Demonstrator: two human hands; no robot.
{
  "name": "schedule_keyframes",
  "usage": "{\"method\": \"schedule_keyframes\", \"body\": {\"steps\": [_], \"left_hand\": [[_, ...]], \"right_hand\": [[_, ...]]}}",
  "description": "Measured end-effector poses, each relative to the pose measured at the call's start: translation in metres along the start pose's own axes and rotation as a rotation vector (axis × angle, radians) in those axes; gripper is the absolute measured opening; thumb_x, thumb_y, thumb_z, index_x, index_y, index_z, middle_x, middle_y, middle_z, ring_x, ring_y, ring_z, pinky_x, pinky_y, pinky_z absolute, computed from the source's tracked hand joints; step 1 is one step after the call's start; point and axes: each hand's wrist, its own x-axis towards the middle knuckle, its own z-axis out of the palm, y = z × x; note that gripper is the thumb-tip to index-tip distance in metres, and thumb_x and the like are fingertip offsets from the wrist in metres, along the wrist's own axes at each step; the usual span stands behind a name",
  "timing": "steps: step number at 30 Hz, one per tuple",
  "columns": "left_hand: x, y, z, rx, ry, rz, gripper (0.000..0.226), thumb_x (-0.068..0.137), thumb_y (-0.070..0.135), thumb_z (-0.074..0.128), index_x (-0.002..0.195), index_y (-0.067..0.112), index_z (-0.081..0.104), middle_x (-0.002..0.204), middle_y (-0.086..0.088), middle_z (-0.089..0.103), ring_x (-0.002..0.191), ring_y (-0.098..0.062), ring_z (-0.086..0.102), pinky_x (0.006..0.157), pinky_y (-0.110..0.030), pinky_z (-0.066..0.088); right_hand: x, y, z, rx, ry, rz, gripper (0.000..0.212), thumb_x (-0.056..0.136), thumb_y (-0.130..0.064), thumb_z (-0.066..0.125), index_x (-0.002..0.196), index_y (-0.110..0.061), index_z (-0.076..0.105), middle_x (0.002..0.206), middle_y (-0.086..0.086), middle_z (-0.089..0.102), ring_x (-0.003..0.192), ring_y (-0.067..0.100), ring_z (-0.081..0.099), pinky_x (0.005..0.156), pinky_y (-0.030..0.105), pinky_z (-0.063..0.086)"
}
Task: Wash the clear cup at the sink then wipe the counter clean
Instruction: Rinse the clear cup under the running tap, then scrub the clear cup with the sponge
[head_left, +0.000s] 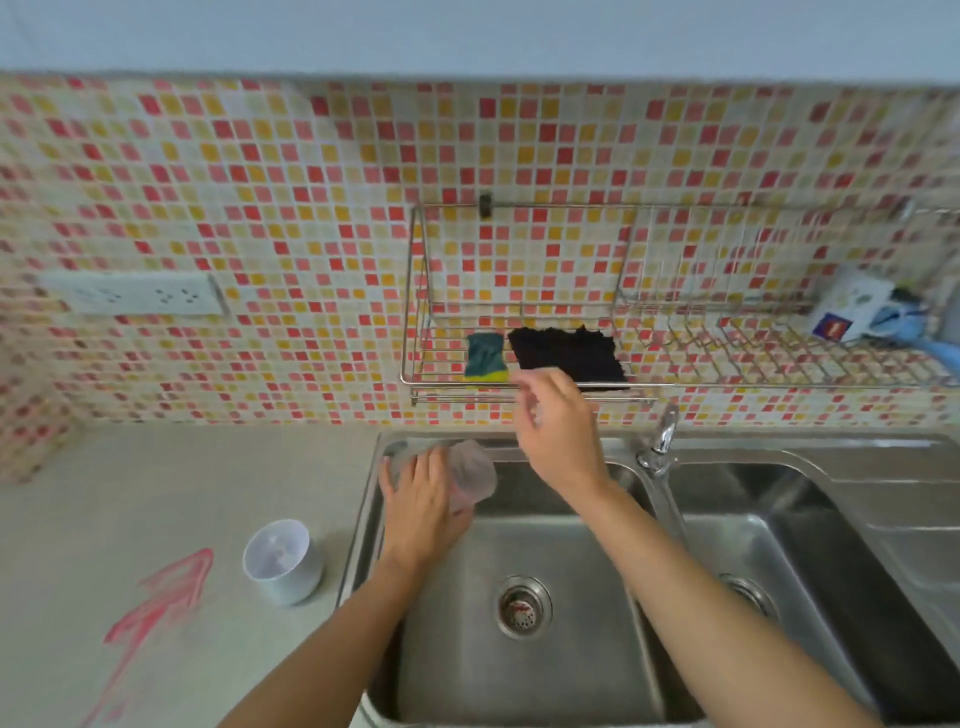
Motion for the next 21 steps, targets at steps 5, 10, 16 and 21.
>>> {"method": "schedule_keyframes", "body": {"steps": [5, 10, 16, 21], "left_hand": [[0.010, -0.021, -0.010, -0.040, 0.094, 0.022, 0.066, 0.065, 0.046, 0.074, 0.121, 0.015, 0.056, 0.112, 0.000, 0.062, 0.105, -0.024, 0.059, 0.099, -0.044, 0.039], [0.006, -0.039, -0.017, -0.120, 0.075, 0.026, 0.059, 0.071, 0.046, 0.048, 0.124, 0.018, 0.051, 0.112, 0.002, 0.060, 0.103, -0.023, 0.058, 0.094, -0.038, 0.043], [0.005, -0.057, -0.020, -0.143, 0.000, 0.039, 0.065, 0.068, 0.043, 0.062, 0.127, 0.020, 0.048, 0.116, 0.003, 0.059, 0.106, -0.021, 0.057, 0.094, -0.036, 0.041], [0.004, -0.061, -0.022, -0.178, -0.007, 0.026, 0.069, 0.068, 0.045, 0.065, 0.130, 0.022, 0.046, 0.120, 0.005, 0.059, 0.109, -0.021, 0.057, 0.098, -0.038, 0.040]], "right_hand": [[0.082, -0.013, 0.032, -0.112, -0.309, 0.159, 0.027, 0.094, -0.021, 0.054, 0.119, -0.015, 0.061, 0.130, 0.008, 0.052, 0.127, 0.024, 0.043, 0.098, 0.036, 0.042], [0.111, -0.009, 0.073, -0.271, -0.539, 0.253, 0.027, 0.083, -0.034, 0.067, 0.100, -0.014, 0.061, 0.110, 0.006, 0.059, 0.103, 0.027, 0.054, 0.088, 0.042, 0.049], [0.118, -0.018, 0.076, -0.329, -0.528, 0.267, 0.030, 0.088, -0.002, 0.053, 0.117, -0.011, 0.049, 0.096, 0.009, 0.060, 0.084, 0.026, 0.059, 0.065, 0.036, 0.048], [0.092, -0.032, 0.042, -0.093, -0.231, 0.191, 0.035, 0.090, 0.002, 0.040, 0.114, -0.021, 0.051, 0.100, -0.002, 0.055, 0.084, 0.018, 0.055, 0.060, 0.030, 0.040]]}}
